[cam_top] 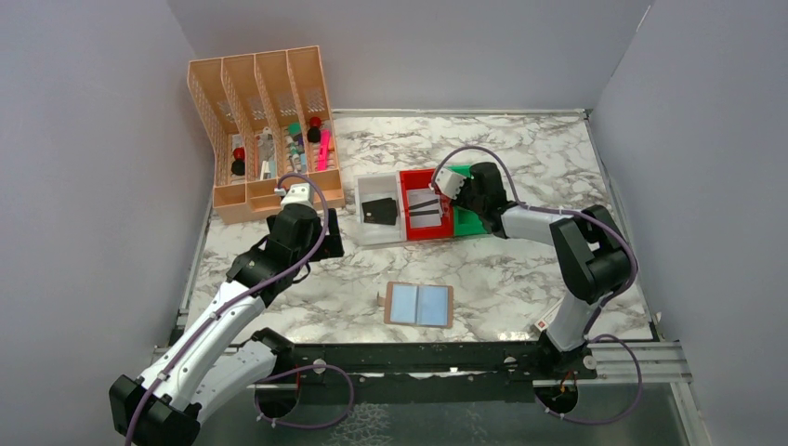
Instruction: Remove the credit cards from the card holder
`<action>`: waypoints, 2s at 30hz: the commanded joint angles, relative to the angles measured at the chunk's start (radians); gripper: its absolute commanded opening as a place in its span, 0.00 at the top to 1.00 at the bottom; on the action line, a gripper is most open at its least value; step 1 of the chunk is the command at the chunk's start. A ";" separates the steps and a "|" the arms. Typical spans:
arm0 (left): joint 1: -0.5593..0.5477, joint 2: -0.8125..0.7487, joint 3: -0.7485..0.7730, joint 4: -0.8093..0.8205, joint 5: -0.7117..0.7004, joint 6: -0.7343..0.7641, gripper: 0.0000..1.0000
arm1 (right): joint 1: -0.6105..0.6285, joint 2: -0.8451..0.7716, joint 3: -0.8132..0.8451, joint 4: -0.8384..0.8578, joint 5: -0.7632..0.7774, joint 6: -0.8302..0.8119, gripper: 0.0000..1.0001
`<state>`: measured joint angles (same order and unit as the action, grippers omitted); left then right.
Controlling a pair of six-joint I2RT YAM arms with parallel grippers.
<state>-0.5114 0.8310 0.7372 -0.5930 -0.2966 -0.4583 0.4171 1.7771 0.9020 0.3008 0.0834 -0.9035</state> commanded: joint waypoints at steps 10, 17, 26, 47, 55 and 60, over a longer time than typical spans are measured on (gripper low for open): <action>0.006 -0.016 -0.007 0.000 0.002 0.010 0.01 | -0.001 -0.002 0.068 -0.268 -0.104 -0.015 0.53; 0.005 -0.016 -0.008 0.000 0.007 0.010 0.01 | -0.001 -0.114 0.046 -0.289 -0.036 0.074 0.51; 0.006 -0.004 -0.009 0.002 0.012 0.010 0.01 | 0.026 -0.382 0.061 -0.282 -0.193 0.630 0.50; 0.005 -0.003 -0.032 0.044 0.164 0.014 0.01 | 0.519 -0.567 -0.282 -0.590 0.004 1.641 0.42; -0.011 0.020 -0.112 0.193 0.526 -0.042 0.10 | 0.546 -0.533 -0.328 -0.623 0.013 1.688 0.42; -0.233 0.055 -0.116 0.246 0.479 -0.129 0.14 | 0.547 -0.494 -0.345 -0.595 0.011 1.691 0.42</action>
<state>-0.5762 0.8646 0.6170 -0.4423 0.1284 -0.5034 0.9562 1.2549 0.5694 -0.2939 0.0647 0.7624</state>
